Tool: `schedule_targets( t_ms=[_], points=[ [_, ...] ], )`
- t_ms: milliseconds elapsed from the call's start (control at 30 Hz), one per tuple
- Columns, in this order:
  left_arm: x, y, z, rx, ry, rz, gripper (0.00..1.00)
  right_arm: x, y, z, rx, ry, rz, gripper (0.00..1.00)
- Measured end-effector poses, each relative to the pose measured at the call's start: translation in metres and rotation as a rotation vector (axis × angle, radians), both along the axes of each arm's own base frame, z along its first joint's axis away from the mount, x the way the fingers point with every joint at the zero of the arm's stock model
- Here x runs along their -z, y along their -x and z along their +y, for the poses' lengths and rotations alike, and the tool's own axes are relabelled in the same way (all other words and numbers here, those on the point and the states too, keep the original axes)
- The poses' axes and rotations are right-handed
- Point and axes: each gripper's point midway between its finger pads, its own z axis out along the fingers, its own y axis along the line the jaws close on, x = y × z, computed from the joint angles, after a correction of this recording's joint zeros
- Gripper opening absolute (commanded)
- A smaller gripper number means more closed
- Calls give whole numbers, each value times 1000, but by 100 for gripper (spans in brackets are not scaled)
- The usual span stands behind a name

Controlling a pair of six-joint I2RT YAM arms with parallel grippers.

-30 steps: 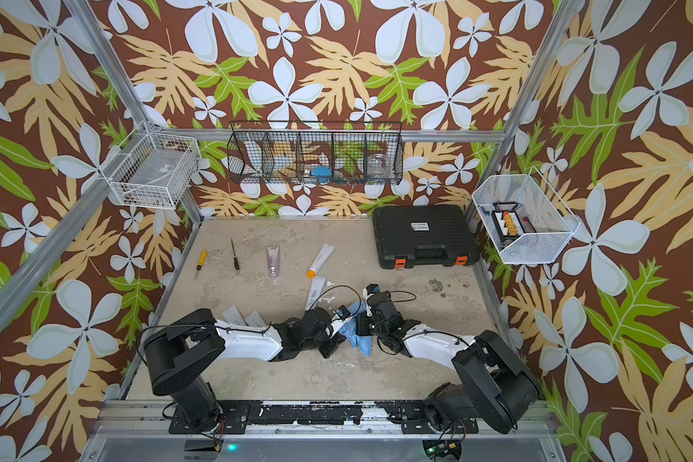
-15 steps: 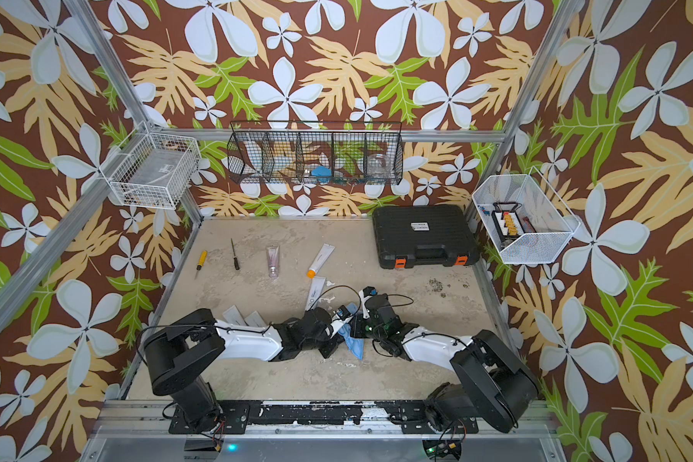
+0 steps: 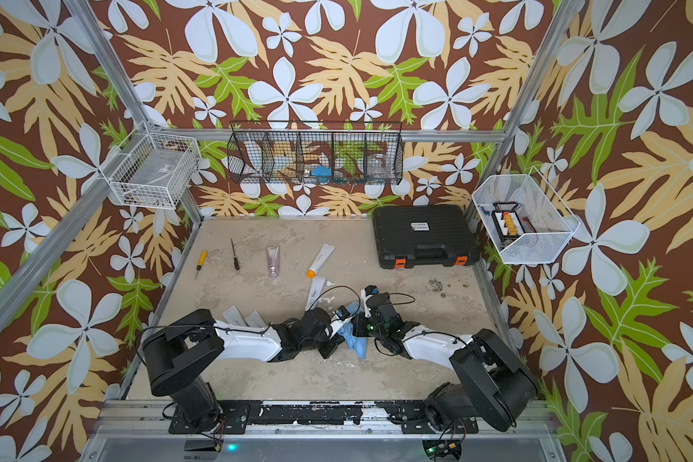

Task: Wipe the surface of the toothpaste tube
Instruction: Wipe the dirt from the toothpaste tube.

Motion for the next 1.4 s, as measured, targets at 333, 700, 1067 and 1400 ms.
schedule_targets(
  t_ms=[333,700,1067,1400],
  points=[
    [-2,0,0,-1,6,-5,22,6,-18,-39,83,65,-8,0],
    [-3,1,1,-1,7,-7,23,12,-26,-75,165,140,26,0],
    [-3,0,4,-8,1,-11,22,5,-33,-124,278,181,59,0],
    [-4,-1,7,-17,-8,-26,23,-44,-44,-125,274,145,-16,0]
  ],
)
